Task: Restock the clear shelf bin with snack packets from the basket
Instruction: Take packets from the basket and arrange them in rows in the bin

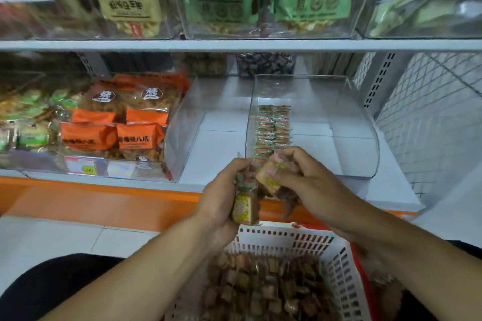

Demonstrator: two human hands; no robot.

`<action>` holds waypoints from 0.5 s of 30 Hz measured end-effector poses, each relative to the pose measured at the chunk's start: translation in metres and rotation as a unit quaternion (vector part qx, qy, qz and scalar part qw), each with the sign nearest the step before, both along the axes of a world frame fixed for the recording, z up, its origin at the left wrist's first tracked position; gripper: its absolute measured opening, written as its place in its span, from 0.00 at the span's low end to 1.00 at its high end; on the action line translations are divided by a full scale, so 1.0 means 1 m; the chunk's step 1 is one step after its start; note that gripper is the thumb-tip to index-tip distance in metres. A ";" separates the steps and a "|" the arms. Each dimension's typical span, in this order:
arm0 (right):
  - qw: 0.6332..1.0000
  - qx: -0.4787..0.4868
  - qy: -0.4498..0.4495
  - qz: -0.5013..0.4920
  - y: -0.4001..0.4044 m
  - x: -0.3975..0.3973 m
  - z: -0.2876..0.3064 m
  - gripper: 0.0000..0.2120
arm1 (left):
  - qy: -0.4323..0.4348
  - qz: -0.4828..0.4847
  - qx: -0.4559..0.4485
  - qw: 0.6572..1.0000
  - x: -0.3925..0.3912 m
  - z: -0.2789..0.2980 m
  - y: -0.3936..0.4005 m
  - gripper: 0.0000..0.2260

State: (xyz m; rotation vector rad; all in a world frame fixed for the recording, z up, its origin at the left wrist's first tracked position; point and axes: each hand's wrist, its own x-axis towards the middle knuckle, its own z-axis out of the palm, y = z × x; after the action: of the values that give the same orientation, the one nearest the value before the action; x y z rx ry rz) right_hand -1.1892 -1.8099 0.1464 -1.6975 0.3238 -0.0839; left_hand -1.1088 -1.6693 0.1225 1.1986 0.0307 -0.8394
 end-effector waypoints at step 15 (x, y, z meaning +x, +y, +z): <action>0.975 -0.039 -0.180 -0.122 0.008 0.018 -0.017 0.12 | -0.013 -0.078 -0.087 0.993 -0.010 0.004 -0.021 0.16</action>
State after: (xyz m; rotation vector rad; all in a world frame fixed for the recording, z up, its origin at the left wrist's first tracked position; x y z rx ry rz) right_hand -1.1709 -1.8020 0.1299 -1.6744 0.2567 -0.5859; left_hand -1.1187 -1.6907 0.1269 1.0575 -0.1560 -0.9437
